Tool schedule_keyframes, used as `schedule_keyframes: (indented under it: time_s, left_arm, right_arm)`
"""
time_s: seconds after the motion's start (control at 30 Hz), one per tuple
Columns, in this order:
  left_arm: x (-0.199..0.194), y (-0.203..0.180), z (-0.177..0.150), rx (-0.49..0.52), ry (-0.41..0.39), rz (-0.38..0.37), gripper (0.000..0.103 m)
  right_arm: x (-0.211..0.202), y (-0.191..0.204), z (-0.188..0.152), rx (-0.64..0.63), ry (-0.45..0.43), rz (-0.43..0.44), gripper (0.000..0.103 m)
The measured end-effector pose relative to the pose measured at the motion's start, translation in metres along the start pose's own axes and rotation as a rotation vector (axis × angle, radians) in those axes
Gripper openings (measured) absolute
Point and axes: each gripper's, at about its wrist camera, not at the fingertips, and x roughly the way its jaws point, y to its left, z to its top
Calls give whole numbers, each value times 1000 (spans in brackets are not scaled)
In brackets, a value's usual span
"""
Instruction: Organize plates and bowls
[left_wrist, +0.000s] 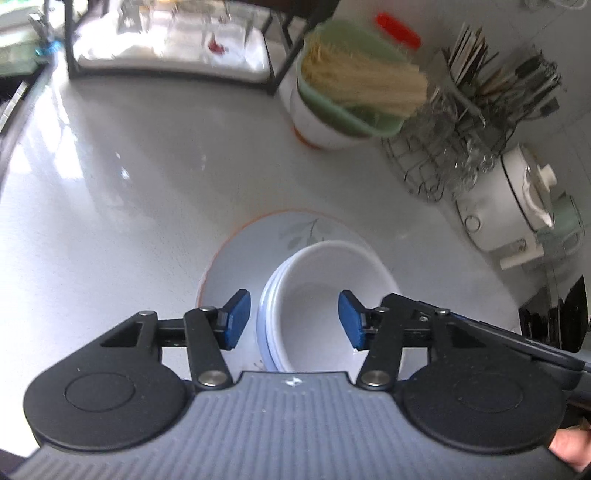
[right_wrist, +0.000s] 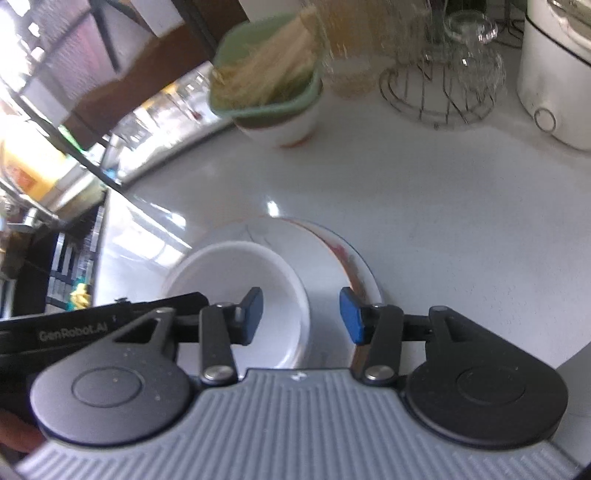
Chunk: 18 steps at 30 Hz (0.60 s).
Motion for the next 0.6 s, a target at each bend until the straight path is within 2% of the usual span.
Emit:
schedule_keyframes:
  time_s: [0.13,0.37,0.6]
  left_arm:
    - [-31,-11,-4,-1,-73,40,59]
    - [-100,-54,-22,89,-210,99,59]
    - [-169,-101,-57,116,-351,71,59]
  right_arm:
    - [-25,-5,3,-18,-42,43,48]
    - [-81,-9,5,-99,-134,120,48]
    - [-148,-22,-8,-156,-248,173,48]
